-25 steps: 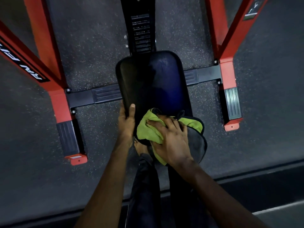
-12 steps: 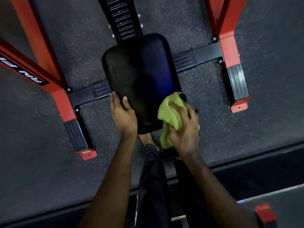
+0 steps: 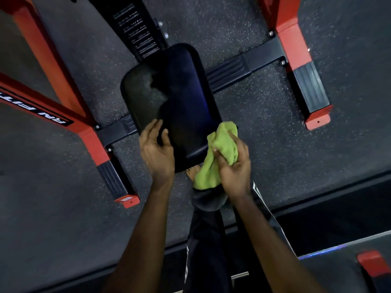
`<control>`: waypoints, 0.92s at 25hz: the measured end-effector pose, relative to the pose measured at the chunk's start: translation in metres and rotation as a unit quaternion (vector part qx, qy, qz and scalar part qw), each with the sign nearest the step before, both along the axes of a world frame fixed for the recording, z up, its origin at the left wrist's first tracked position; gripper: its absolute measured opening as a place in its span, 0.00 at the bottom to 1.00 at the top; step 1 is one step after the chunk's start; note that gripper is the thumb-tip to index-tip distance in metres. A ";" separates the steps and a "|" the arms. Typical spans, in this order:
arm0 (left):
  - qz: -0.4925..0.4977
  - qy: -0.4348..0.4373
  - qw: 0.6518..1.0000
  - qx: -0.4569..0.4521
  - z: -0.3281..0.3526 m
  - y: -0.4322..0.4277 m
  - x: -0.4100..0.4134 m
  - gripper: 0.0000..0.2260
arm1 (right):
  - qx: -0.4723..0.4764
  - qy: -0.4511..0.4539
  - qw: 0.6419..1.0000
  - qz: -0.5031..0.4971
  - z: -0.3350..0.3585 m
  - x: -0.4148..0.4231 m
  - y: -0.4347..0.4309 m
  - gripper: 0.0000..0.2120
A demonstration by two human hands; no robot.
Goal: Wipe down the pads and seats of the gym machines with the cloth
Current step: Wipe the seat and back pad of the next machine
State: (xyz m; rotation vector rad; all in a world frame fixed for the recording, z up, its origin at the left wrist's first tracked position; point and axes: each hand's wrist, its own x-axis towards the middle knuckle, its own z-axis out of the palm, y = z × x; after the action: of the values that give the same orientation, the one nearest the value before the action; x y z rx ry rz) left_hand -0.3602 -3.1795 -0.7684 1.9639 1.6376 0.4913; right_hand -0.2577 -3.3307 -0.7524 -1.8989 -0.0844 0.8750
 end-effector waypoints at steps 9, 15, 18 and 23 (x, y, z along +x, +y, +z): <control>-0.138 0.030 0.988 -0.059 -0.010 0.024 0.068 0.22 | 0.005 0.145 0.989 -0.003 0.001 0.034 -0.003 0.24; -0.159 0.082 0.983 -0.049 -0.020 0.024 0.072 0.22 | -0.012 0.176 0.984 0.033 -0.016 0.086 0.048 0.20; -0.195 0.072 0.976 -0.059 -0.019 0.042 0.069 0.20 | -0.042 0.150 0.983 0.097 -0.002 0.076 0.028 0.16; -0.198 0.095 0.974 -0.061 -0.027 0.071 0.075 0.21 | -0.051 0.079 0.984 0.150 -0.010 0.095 0.056 0.19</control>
State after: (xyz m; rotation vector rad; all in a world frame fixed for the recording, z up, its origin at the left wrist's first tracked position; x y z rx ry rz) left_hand -0.2852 -3.1090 -0.7959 2.2219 1.2938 0.0496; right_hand -0.1629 -3.2745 -0.7625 -1.9346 -0.2377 1.2515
